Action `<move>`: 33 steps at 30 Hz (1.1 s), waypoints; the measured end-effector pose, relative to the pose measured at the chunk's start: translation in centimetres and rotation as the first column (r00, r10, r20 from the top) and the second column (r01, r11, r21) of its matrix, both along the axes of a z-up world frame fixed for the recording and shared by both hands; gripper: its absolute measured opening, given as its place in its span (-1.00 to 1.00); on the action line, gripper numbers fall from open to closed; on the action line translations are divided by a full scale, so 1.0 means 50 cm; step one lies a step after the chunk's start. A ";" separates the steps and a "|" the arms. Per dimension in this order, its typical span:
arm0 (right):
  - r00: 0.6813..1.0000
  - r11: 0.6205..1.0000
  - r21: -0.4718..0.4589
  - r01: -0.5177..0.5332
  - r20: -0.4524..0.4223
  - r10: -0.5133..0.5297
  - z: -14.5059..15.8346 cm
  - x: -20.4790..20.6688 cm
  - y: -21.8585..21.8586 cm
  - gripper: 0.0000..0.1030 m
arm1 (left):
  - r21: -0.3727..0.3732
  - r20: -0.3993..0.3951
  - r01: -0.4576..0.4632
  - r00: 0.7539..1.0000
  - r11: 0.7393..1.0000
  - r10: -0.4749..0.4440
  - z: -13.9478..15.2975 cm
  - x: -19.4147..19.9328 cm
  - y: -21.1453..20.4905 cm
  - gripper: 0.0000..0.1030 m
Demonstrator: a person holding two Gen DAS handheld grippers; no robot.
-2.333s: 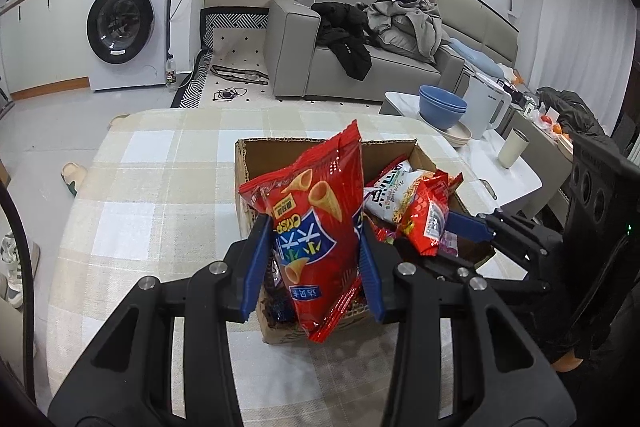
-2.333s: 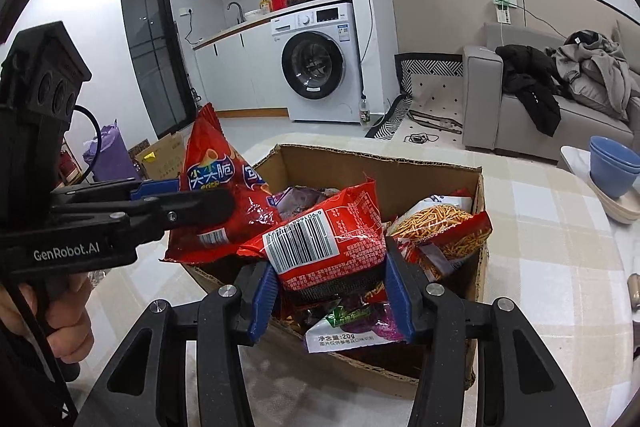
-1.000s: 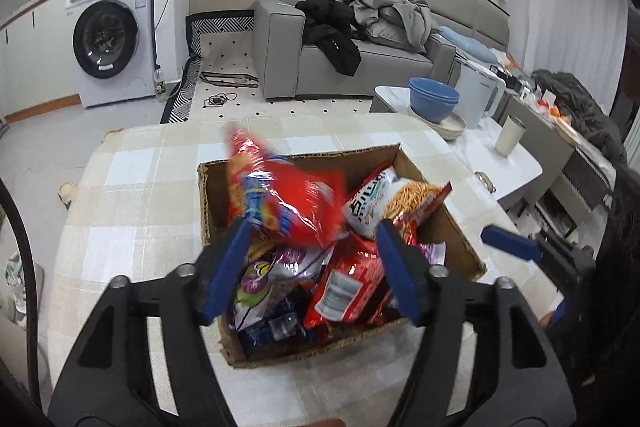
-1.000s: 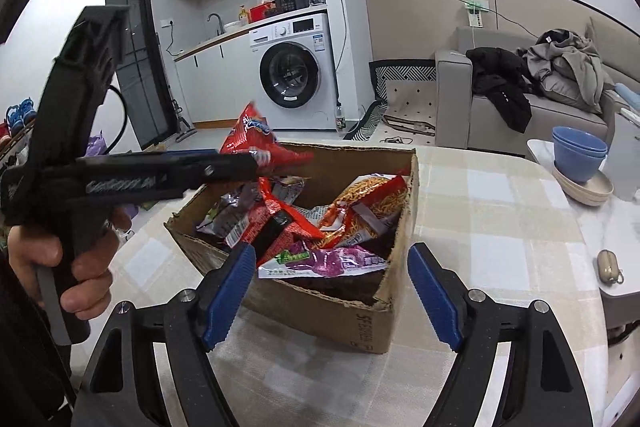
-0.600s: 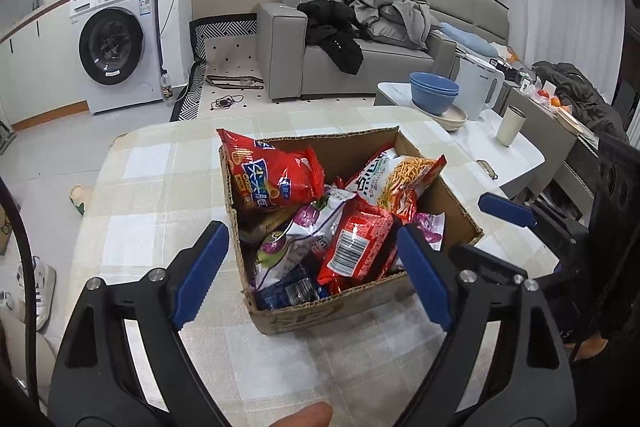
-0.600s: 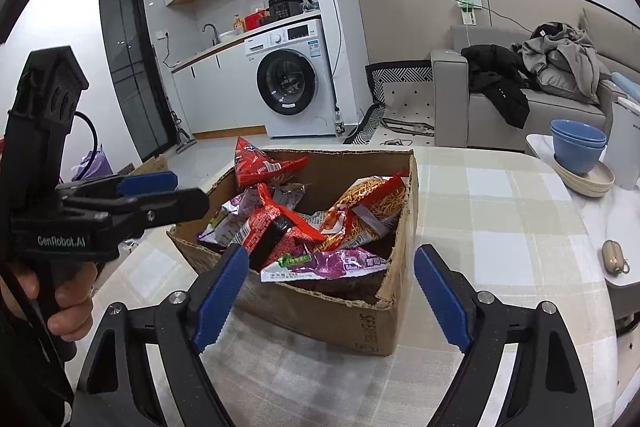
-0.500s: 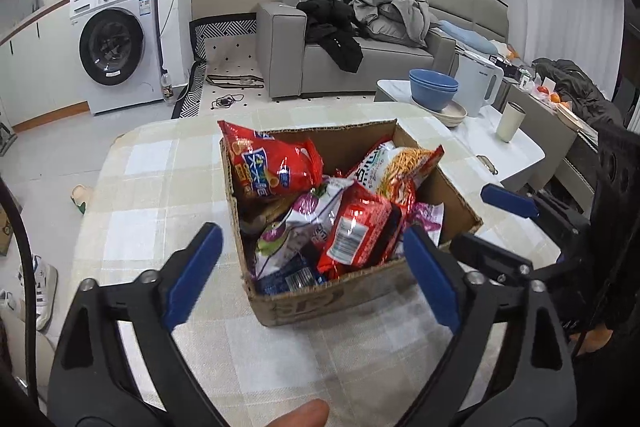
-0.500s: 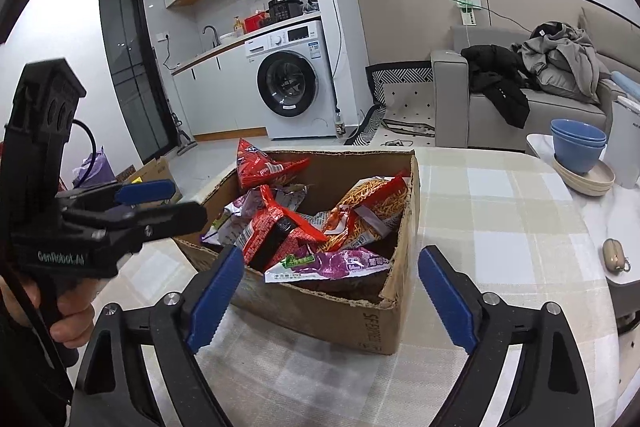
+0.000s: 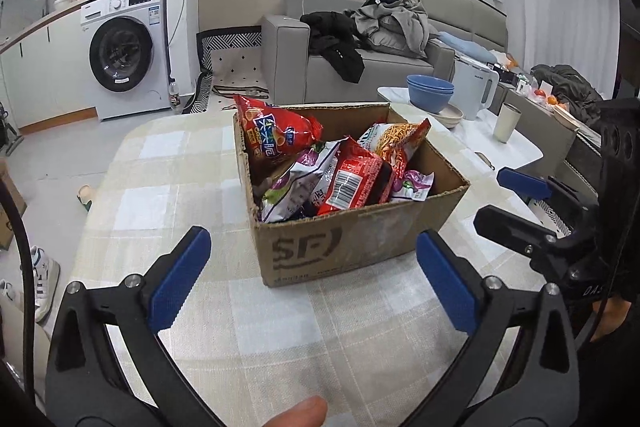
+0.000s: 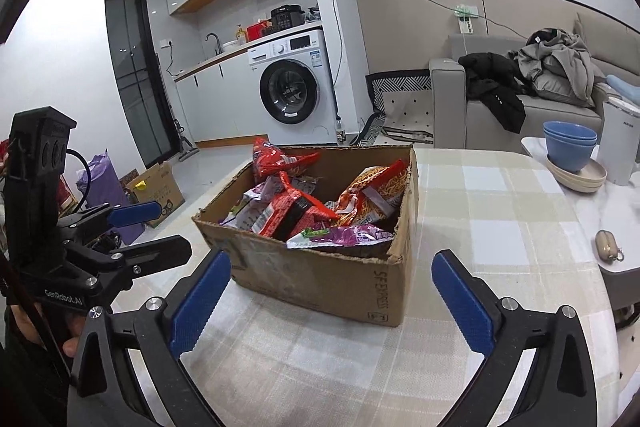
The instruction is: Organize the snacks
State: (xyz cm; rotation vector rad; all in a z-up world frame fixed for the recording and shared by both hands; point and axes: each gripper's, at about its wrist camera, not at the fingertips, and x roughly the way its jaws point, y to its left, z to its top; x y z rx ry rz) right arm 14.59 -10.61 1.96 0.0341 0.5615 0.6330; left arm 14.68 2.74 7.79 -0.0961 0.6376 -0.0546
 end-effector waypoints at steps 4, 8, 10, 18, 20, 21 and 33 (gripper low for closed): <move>1.000 1.000 0.017 -0.001 0.020 0.001 0.000 -0.027 -0.005 0.99 | 0.000 0.013 -0.009 1.000 1.000 0.009 -0.004 -0.030 0.009 0.99; 1.000 0.999 0.034 -0.001 0.029 0.000 -0.004 -0.042 -0.010 0.99 | 0.006 0.018 -0.010 1.000 1.000 0.010 -0.016 -0.055 0.014 0.99; 0.999 0.999 0.043 -0.002 0.033 0.000 -0.012 -0.050 -0.012 0.99 | 0.007 0.022 -0.014 1.000 1.000 0.014 -0.024 -0.062 0.014 0.99; 0.998 0.998 0.069 0.003 0.057 -0.007 -0.044 -0.071 -0.027 0.99 | 0.004 0.058 -0.040 0.998 0.999 0.040 -0.067 -0.075 0.018 0.99; 0.998 0.998 0.064 -0.002 0.066 -0.003 -0.046 -0.073 -0.030 0.99 | -0.002 0.063 -0.040 0.997 0.999 0.040 -0.074 -0.073 0.020 0.99; 0.997 0.998 0.063 0.002 0.079 -0.007 -0.045 -0.075 -0.032 0.99 | 0.001 0.069 -0.041 0.997 0.999 0.041 -0.076 -0.074 0.021 0.99; 0.990 0.999 0.046 0.000 0.142 -0.007 -0.056 -0.091 -0.026 0.99 | 0.018 0.138 -0.057 0.989 0.998 0.055 -0.099 -0.087 0.019 0.99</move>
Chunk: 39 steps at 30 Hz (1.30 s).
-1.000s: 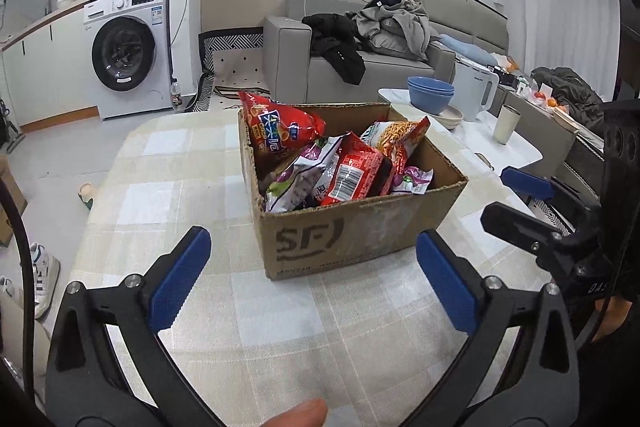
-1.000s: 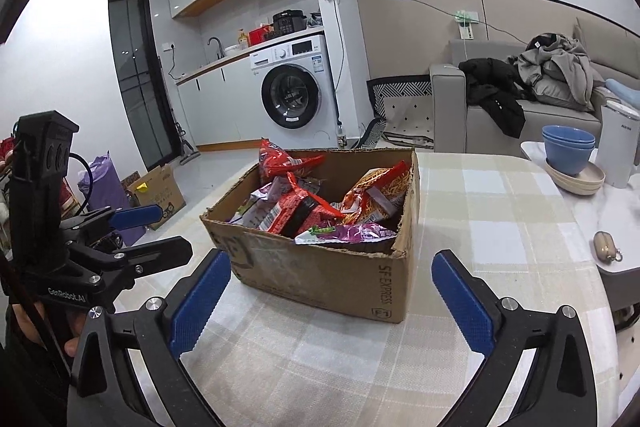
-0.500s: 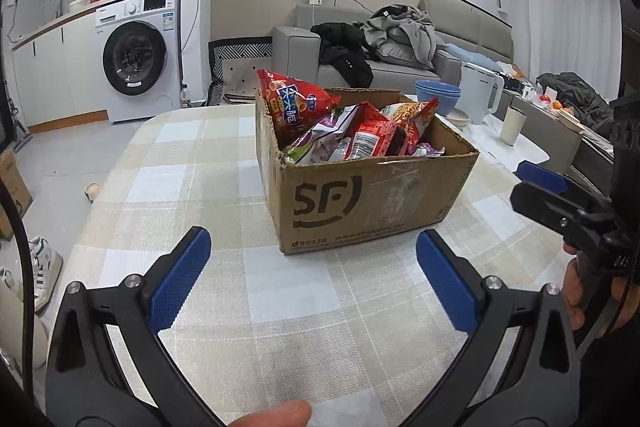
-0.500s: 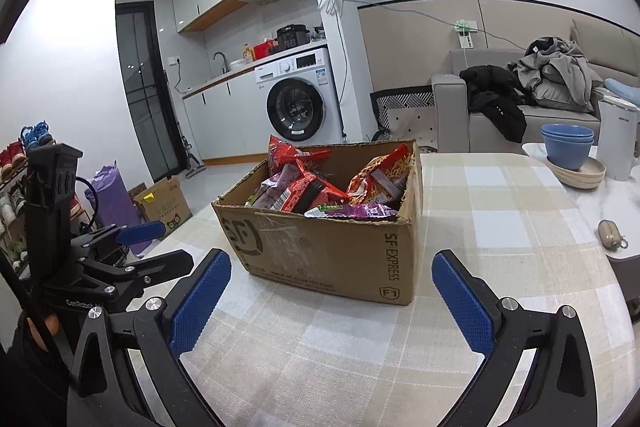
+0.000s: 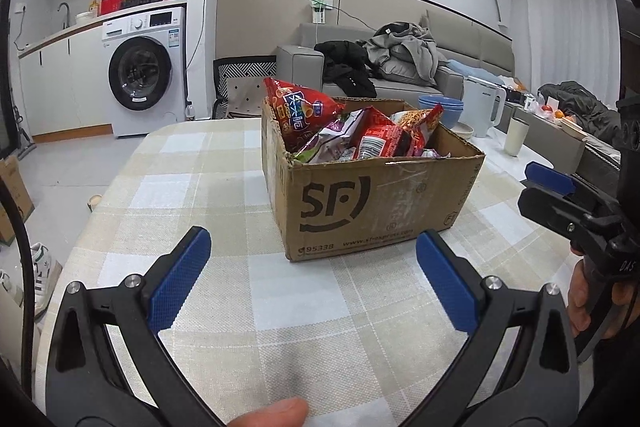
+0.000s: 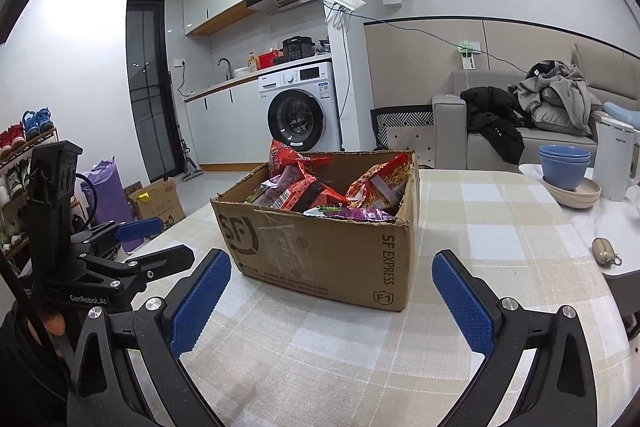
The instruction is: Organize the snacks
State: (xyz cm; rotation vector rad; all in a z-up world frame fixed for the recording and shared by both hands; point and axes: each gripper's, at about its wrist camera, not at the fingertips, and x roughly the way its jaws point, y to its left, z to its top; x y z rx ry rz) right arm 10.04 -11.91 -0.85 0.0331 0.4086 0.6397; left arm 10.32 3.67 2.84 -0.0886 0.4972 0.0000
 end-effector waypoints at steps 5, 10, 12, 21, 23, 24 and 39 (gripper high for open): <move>1.000 1.000 -0.002 0.005 0.007 -0.005 -0.009 -0.007 0.003 0.99 | -0.008 0.018 -0.005 1.000 1.000 0.005 -0.007 -0.007 0.006 0.99; 0.999 1.000 -0.005 0.014 0.033 -0.013 -0.005 -0.016 0.002 0.99 | -0.019 0.021 -0.017 1.000 1.000 0.018 -0.014 -0.006 0.011 0.99; 0.999 1.000 -0.005 0.020 0.037 -0.020 -0.004 -0.016 0.001 0.99 | -0.021 0.028 -0.021 0.999 1.000 0.022 -0.014 -0.008 0.012 0.99; 0.998 1.000 0.003 0.031 0.048 -0.031 -0.005 -0.018 -0.001 0.99 | 0.057 0.093 -0.017 0.996 0.998 0.011 -0.007 -0.032 -0.020 0.99; 0.998 1.000 0.000 0.028 0.055 -0.027 -0.005 -0.022 0.000 0.99 | 0.070 0.108 -0.014 0.994 0.997 0.007 -0.005 -0.037 -0.027 0.99; 0.998 1.000 -0.003 0.025 0.057 -0.024 -0.005 -0.023 0.001 0.99 | 0.072 0.111 -0.008 0.994 0.997 0.000 -0.004 -0.039 -0.028 0.99; 0.999 1.000 0.009 0.021 0.049 -0.022 -0.006 -0.021 0.003 0.99 | 0.034 0.084 -0.018 0.996 0.999 0.016 -0.011 -0.031 -0.015 0.99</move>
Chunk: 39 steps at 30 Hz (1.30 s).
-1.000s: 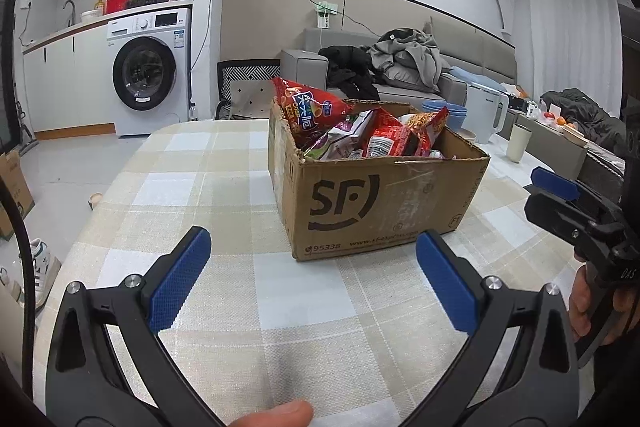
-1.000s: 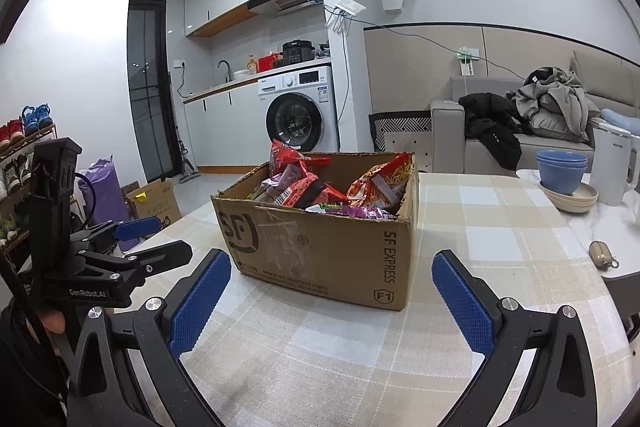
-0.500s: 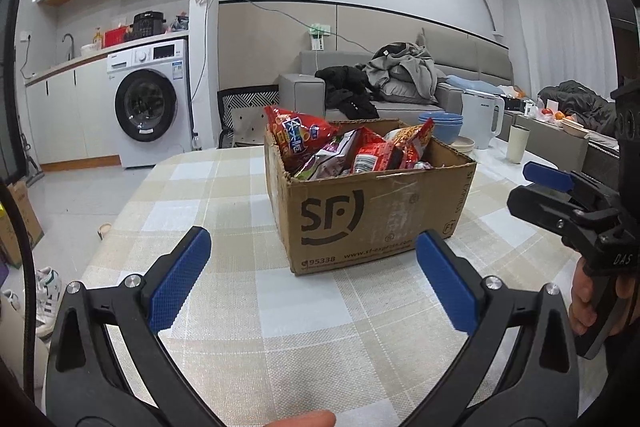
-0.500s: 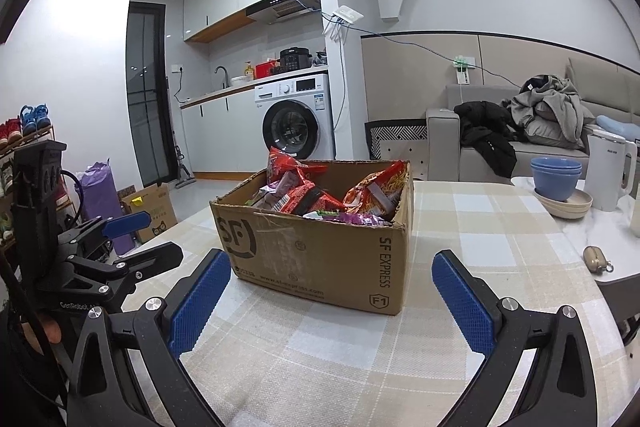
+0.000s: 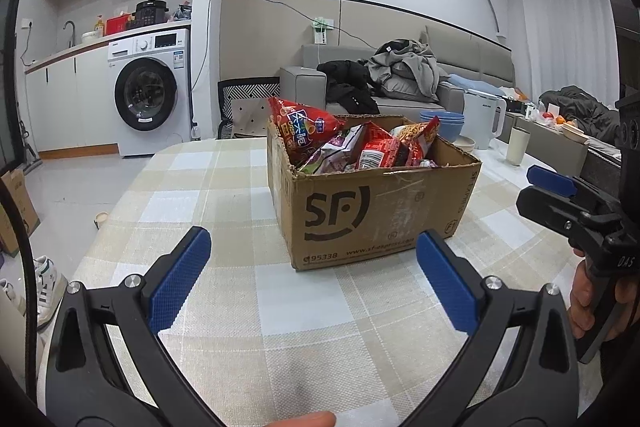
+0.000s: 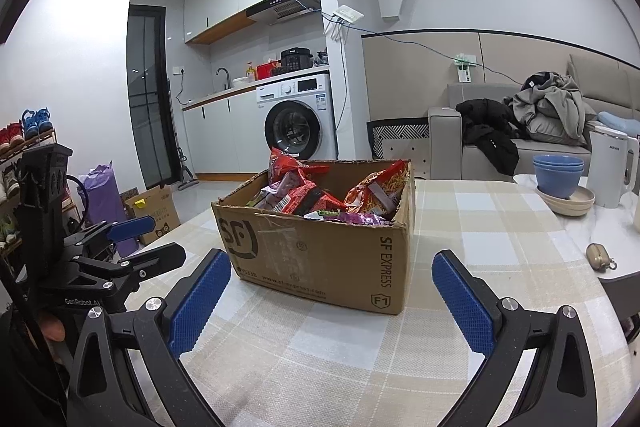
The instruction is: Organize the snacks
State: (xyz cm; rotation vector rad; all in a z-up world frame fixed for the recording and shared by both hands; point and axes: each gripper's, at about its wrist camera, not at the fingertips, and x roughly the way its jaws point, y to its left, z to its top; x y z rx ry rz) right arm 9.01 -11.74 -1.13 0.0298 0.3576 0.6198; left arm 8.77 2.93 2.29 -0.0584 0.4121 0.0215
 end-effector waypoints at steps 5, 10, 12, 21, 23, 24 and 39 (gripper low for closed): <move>1.000 1.000 0.000 0.000 -0.001 0.000 -0.001 0.001 -0.001 0.99 | 0.000 0.001 -0.002 1.000 1.000 0.002 0.000 -0.001 0.001 0.99; 1.000 1.000 0.001 -0.001 -0.002 0.001 0.000 0.001 -0.001 0.99 | -0.004 0.002 -0.004 1.000 1.000 0.004 0.000 -0.001 0.002 0.99; 1.000 1.000 0.001 0.000 -0.002 0.000 0.000 0.001 -0.002 0.99 | -0.011 0.003 -0.005 1.000 1.000 0.005 0.000 -0.001 0.004 0.99; 1.000 1.000 0.002 -0.001 -0.004 0.001 -0.001 0.002 -0.002 0.99 | -0.021 0.009 -0.015 1.000 1.000 0.015 0.000 -0.001 0.003 0.99; 1.000 1.000 0.002 -0.002 -0.006 0.002 -0.002 0.001 -0.001 0.99 | -0.024 0.010 -0.017 1.000 1.000 0.017 0.000 -0.002 0.004 0.99; 1.000 1.000 0.003 -0.002 -0.007 0.002 -0.004 0.001 0.000 0.99 | -0.023 0.009 -0.017 1.000 1.000 0.017 0.000 -0.002 0.004 0.99; 1.000 1.000 0.002 -0.002 -0.008 0.002 -0.003 0.000 0.002 0.99 | -0.010 0.008 -0.016 1.000 1.000 0.016 0.001 -0.006 -0.001 0.99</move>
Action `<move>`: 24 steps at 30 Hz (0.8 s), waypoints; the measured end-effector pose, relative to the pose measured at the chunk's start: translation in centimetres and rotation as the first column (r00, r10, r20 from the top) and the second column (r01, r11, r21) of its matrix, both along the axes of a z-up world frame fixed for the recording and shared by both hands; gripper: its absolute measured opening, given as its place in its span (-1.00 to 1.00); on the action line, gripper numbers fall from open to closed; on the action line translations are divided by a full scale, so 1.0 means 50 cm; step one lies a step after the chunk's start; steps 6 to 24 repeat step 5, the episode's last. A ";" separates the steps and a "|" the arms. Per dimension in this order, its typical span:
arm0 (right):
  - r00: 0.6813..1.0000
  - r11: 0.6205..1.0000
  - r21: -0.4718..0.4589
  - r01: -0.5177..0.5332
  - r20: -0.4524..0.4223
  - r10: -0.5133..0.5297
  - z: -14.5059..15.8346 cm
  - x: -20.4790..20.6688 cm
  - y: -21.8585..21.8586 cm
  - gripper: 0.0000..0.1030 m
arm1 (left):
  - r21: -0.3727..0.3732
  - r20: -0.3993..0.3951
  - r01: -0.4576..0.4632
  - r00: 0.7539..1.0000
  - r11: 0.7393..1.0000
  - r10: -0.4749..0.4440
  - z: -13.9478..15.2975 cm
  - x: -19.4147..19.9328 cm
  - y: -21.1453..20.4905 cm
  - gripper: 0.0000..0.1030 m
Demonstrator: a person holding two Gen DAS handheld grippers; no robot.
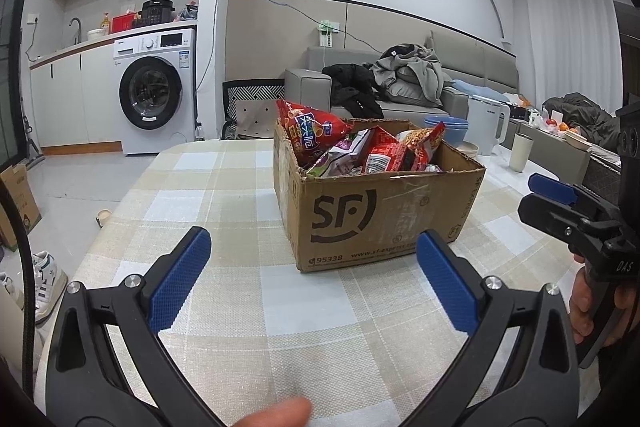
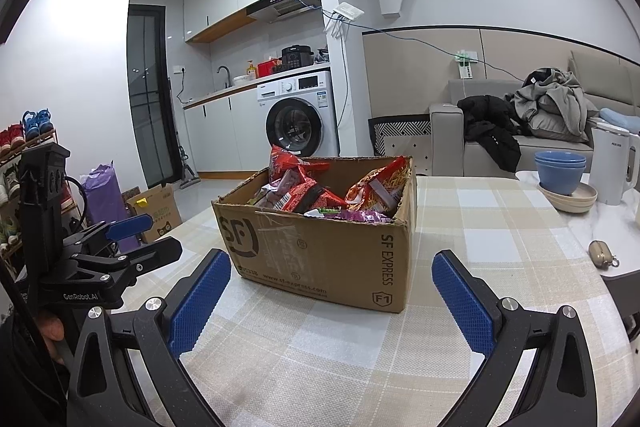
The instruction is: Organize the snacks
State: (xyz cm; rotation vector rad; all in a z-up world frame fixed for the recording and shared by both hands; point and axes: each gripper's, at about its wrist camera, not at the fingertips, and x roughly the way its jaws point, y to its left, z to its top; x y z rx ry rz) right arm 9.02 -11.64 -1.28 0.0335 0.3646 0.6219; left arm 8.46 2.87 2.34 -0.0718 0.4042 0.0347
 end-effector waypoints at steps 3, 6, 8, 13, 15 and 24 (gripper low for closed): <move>1.000 1.000 -0.001 0.000 0.001 0.000 0.001 0.001 -0.002 0.99 | 0.003 -0.006 0.002 1.000 1.000 -0.002 0.001 0.001 -0.002 0.99; 1.000 1.000 -0.004 -0.002 0.002 0.002 -0.001 0.000 0.000 0.99 | 0.002 -0.010 0.000 1.000 1.000 0.000 0.001 0.003 -0.003 0.99; 1.000 1.000 -0.004 -0.002 0.002 0.002 -0.001 0.000 0.000 0.99 | 0.002 -0.010 0.000 1.000 1.000 0.000 0.001 0.003 -0.003 0.99; 1.000 1.000 -0.004 -0.002 0.002 0.002 -0.001 0.000 0.000 0.99 | 0.002 -0.010 0.000 1.000 1.000 0.000 0.001 0.003 -0.003 0.99; 1.000 1.000 -0.004 -0.002 0.002 0.002 -0.001 0.000 0.000 0.99 | 0.002 -0.010 0.000 1.000 1.000 0.000 0.001 0.003 -0.003 0.99; 1.000 1.000 -0.004 -0.002 0.002 0.002 -0.001 0.000 0.000 0.99 | 0.002 -0.010 0.000 1.000 1.000 0.000 0.001 0.003 -0.003 0.99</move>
